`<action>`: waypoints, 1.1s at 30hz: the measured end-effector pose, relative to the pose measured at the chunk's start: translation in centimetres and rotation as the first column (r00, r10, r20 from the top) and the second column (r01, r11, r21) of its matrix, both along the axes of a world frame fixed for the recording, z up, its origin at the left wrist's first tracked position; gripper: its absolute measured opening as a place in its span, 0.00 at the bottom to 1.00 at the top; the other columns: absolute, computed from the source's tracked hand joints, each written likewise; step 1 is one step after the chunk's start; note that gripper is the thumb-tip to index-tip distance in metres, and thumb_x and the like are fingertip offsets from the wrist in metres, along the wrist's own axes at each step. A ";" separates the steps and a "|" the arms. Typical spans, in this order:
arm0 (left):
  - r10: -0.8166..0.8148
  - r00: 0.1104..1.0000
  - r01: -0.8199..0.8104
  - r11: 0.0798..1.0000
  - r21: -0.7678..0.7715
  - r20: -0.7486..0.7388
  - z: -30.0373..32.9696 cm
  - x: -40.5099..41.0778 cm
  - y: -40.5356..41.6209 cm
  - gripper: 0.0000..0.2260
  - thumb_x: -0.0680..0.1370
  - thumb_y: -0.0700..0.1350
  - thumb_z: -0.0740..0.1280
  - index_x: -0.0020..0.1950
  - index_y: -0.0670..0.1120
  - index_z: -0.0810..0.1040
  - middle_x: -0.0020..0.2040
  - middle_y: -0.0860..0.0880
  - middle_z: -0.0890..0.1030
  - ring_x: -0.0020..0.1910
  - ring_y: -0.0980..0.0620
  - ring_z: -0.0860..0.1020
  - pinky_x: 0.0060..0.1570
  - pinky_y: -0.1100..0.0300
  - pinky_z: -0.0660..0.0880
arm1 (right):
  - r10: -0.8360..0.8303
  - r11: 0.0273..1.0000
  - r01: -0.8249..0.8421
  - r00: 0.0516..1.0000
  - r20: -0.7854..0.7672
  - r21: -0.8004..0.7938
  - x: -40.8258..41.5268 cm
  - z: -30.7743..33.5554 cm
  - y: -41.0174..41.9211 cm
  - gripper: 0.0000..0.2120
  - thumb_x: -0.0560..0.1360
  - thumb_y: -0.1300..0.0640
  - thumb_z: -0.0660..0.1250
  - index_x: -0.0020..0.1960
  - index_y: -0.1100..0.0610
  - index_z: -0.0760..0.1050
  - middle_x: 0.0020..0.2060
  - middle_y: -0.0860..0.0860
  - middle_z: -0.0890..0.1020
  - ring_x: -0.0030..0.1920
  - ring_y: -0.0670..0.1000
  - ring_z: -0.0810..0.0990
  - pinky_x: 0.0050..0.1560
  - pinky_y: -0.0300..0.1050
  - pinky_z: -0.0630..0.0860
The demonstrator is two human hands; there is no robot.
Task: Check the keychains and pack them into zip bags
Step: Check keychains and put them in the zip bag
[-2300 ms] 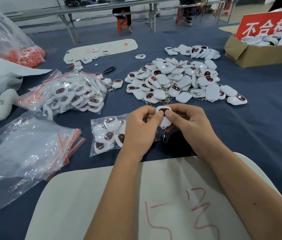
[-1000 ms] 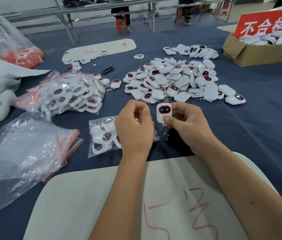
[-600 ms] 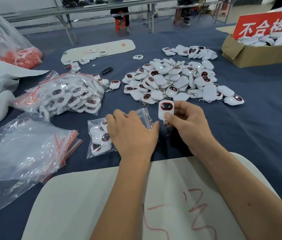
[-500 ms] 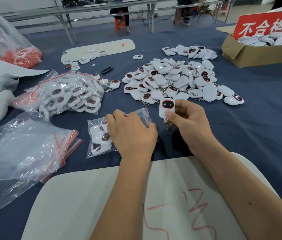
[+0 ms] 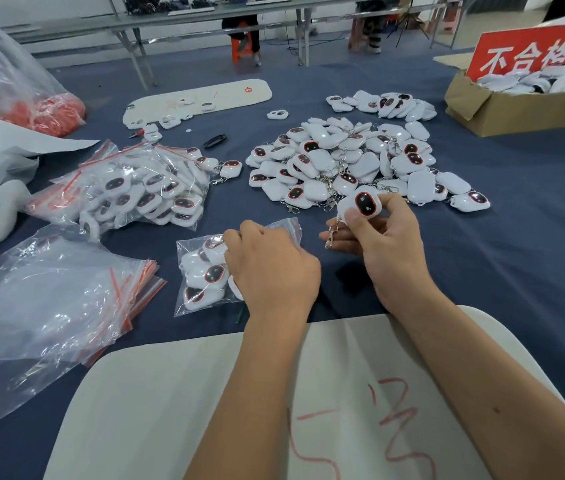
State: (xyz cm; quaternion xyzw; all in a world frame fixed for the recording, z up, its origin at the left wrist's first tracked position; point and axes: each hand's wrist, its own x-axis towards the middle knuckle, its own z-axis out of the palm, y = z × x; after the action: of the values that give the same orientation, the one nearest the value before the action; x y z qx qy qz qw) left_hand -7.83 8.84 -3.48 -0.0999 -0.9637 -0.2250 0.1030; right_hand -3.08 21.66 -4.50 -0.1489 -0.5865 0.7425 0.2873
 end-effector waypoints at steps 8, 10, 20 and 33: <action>-0.035 0.994 -0.028 0.846 0.533 0.108 0.8 -0.6 -2.4 0.08 0.73 0.41 0.71 0.33 0.43 0.79 0.29 0.52 0.80 0.32 0.55 0.78 0.36 0.58 0.72 | 0.246 0.968 -0.249 0.966 -0.084 -0.028 -0.4 0.3 -2.0 0.03 0.86 0.66 0.61 0.59 0.64 0.68 0.55 0.68 0.83 0.55 0.62 0.87 0.58 0.56 0.84; -0.096 0.985 -0.009 0.805 0.593 0.145 0.8 -1.0 -2.9 0.09 0.71 0.40 0.73 0.31 0.43 0.80 0.30 0.54 0.82 0.29 0.58 0.76 0.35 0.58 0.74 | 0.255 0.967 -0.255 0.965 -0.064 0.012 -0.3 0.3 -2.0 0.03 0.86 0.65 0.60 0.59 0.63 0.68 0.52 0.65 0.85 0.55 0.61 0.87 0.56 0.55 0.84; -0.191 0.937 -0.097 0.663 0.742 0.294 1.2 -1.4 -3.9 0.17 0.67 0.35 0.82 0.42 0.44 0.75 0.36 0.53 0.87 0.36 0.55 0.86 0.39 0.57 0.79 | 0.152 0.940 -0.160 0.987 0.050 0.300 0.1 0.3 -1.9 0.04 0.87 0.60 0.60 0.57 0.61 0.67 0.47 0.54 0.88 0.50 0.52 0.88 0.46 0.49 0.85; -0.235 0.884 -0.181 0.624 0.760 0.404 2.3 -1.6 -4.3 0.10 0.71 0.32 0.74 0.36 0.44 0.79 0.28 0.49 0.79 0.27 0.53 0.75 0.29 0.59 0.71 | 0.290 0.925 -0.305 0.952 0.097 0.227 0.4 0.4 -1.6 0.05 0.87 0.59 0.61 0.59 0.60 0.70 0.54 0.57 0.85 0.49 0.59 0.87 0.42 0.52 0.84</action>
State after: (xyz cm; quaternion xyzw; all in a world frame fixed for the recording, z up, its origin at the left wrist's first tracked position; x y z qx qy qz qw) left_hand -9.40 4.59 -1.15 -0.0032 -0.7627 -0.6386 -0.1023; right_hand -2.72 20.04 -4.11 -0.0451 -0.6960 0.6965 0.1690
